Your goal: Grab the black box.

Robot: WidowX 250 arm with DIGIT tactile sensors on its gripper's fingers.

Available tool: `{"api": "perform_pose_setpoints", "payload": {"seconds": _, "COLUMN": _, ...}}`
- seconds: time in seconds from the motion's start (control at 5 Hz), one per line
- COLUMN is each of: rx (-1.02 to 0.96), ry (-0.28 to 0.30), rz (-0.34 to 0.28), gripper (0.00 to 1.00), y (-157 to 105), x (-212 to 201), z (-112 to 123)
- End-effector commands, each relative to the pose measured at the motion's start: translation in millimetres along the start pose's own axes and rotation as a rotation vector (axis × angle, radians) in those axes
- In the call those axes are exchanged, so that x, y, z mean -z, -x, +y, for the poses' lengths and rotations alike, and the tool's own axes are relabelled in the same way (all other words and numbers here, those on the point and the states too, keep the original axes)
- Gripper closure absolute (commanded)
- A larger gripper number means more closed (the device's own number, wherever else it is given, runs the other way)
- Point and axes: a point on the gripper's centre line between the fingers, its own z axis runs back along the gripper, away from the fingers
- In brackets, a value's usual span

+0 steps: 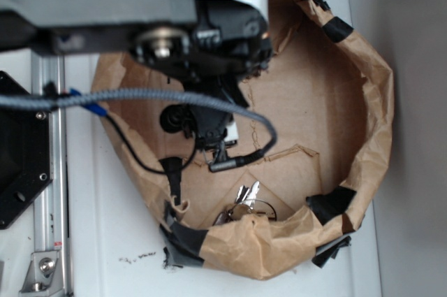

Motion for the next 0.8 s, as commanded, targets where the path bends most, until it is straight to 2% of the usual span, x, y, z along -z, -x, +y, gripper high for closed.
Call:
{"api": "perform_pose_setpoints", "payload": {"seconds": 0.0, "rx": 0.000, "ry": -0.005, "rz": -0.040, "gripper": 0.00, "y": -7.5, "x": -8.3, "z": 3.4}}
{"api": "perform_pose_setpoints", "payload": {"seconds": 0.2, "rx": 0.000, "ry": -0.005, "rz": -0.040, "gripper": 0.00, "y": -7.5, "x": -8.3, "z": 3.4}}
{"api": "perform_pose_setpoints", "payload": {"seconds": 0.4, "rx": 0.057, "ry": -0.040, "rz": 0.061, "gripper": 0.00, "y": 0.9, "x": 34.5, "z": -0.8}}
{"api": "perform_pose_setpoints", "payload": {"seconds": 0.6, "rx": 0.099, "ry": -0.092, "rz": 0.121, "gripper": 0.00, "y": 4.8, "x": 72.9, "z": 1.0}}
